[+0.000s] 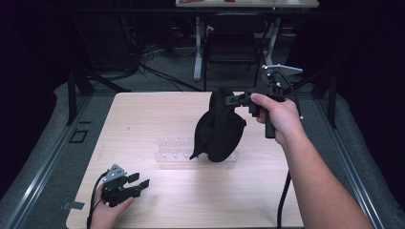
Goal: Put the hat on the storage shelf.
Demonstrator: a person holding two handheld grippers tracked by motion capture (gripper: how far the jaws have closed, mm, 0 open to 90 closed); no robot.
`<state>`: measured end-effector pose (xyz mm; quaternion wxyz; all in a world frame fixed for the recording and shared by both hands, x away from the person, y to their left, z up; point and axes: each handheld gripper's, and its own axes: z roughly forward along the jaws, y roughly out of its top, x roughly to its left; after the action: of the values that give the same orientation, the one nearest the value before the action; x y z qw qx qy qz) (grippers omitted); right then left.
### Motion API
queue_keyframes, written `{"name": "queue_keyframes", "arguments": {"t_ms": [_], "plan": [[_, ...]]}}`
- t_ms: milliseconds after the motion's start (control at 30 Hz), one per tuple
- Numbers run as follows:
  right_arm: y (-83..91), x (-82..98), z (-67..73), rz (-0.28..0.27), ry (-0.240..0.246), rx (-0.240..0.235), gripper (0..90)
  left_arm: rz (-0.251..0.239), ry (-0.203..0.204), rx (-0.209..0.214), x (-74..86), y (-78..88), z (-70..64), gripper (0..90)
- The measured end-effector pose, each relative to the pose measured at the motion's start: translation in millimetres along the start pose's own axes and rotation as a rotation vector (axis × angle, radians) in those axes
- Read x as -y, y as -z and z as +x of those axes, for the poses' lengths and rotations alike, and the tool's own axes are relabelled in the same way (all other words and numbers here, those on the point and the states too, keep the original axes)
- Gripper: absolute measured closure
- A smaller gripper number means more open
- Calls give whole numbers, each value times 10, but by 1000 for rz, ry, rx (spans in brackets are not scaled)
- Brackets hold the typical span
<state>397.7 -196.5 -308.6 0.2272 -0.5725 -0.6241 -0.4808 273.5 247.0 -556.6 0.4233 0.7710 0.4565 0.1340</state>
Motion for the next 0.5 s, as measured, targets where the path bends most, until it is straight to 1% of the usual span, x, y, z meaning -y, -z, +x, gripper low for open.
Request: {"name": "queue_keyframes", "arguments": {"t_ms": [133, 167, 400, 500], "plan": [[-20, -22, 8, 3, -1, 1, 884, 1, 1, 1, 1, 1, 1, 461], [-23, -30, 6, 4, 5, 2, 884, 0, 2, 1, 2, 2, 0, 462], [-49, -84, -31, -2, -1, 39, 884, -1, 2, 0, 2, 3, 0, 461], [-56, -100, -49, 6, 3, 43, 884, -6, 4, -2, 3, 5, 0, 461]]}}
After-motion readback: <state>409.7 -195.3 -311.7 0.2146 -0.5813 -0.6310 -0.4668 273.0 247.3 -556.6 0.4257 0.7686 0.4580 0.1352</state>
